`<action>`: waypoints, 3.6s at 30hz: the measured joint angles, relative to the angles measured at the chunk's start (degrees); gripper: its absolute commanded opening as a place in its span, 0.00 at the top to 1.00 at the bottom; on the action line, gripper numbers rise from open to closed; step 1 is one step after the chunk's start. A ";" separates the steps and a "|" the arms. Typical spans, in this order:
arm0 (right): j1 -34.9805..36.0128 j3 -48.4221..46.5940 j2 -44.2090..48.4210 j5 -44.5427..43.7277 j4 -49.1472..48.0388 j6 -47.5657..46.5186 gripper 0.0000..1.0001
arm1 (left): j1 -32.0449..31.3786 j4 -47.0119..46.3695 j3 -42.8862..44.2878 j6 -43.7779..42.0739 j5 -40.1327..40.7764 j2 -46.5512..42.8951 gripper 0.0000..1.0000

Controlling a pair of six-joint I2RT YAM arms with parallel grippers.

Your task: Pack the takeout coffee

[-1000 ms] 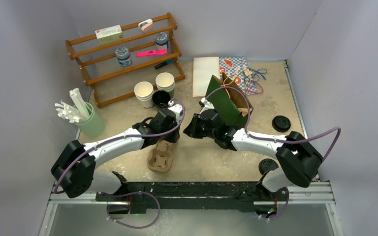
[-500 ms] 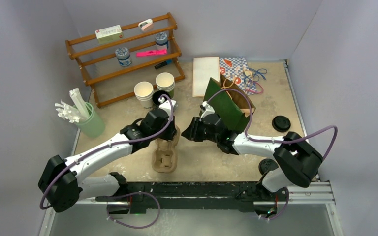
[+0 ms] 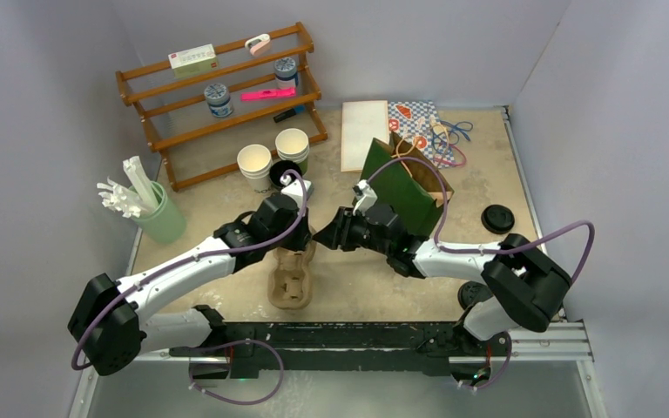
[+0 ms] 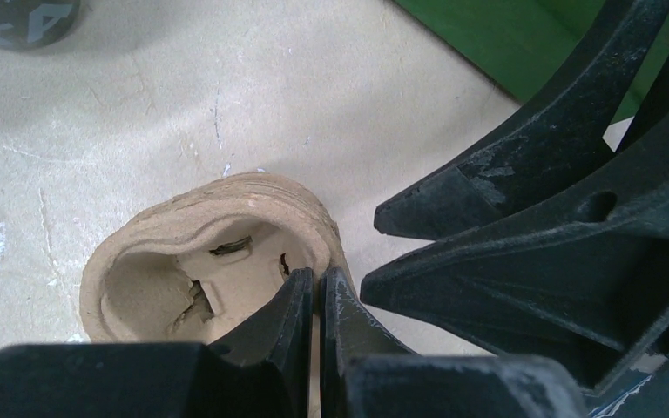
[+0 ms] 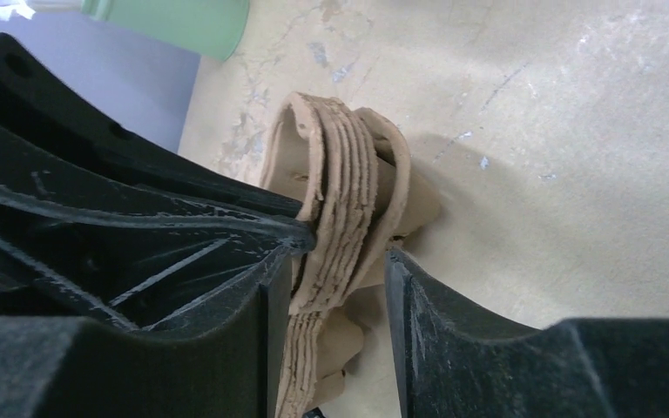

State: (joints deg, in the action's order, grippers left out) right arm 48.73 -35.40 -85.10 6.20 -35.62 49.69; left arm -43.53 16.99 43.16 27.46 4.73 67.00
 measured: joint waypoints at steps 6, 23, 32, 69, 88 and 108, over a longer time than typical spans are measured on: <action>0.00 0.00 -2.80 2.69 -3.78 0.00 0.59 | 0.00 -0.02 0.00 0.04 0.15 0.07 1.00; 0.13 -2.36 -6.67 3.26 -2.82 0.28 0.70 | 0.13 2.71 0.57 0.22 2.08 -1.40 1.00; 0.00 -4.24 -9.44 1.81 2.23 -0.31 0.67 | 0.13 3.91 2.99 -0.04 2.23 -3.43 0.99; 10.56 -0.94 40.89 -17.84 43.32 -9.42 0.19 | -8.26 -4.68 3.54 15.08 0.98 2.73 0.91; 10.56 -1.29 48.74 -23.85 54.42 -9.44 0.19 | -12.17 -12.55 7.52 17.84 3.78 12.63 0.32; 10.56 -2.75 47.60 -26.10 55.76 -10.43 0.20 | -12.17 -0.96 -11.82 25.18 7.58 -7.74 0.48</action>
State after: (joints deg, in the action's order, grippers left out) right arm 59.29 -38.15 -37.50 -19.90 20.14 39.27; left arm -55.70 16.03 31.33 52.64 12.32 59.27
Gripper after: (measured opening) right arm 0.808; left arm 0.526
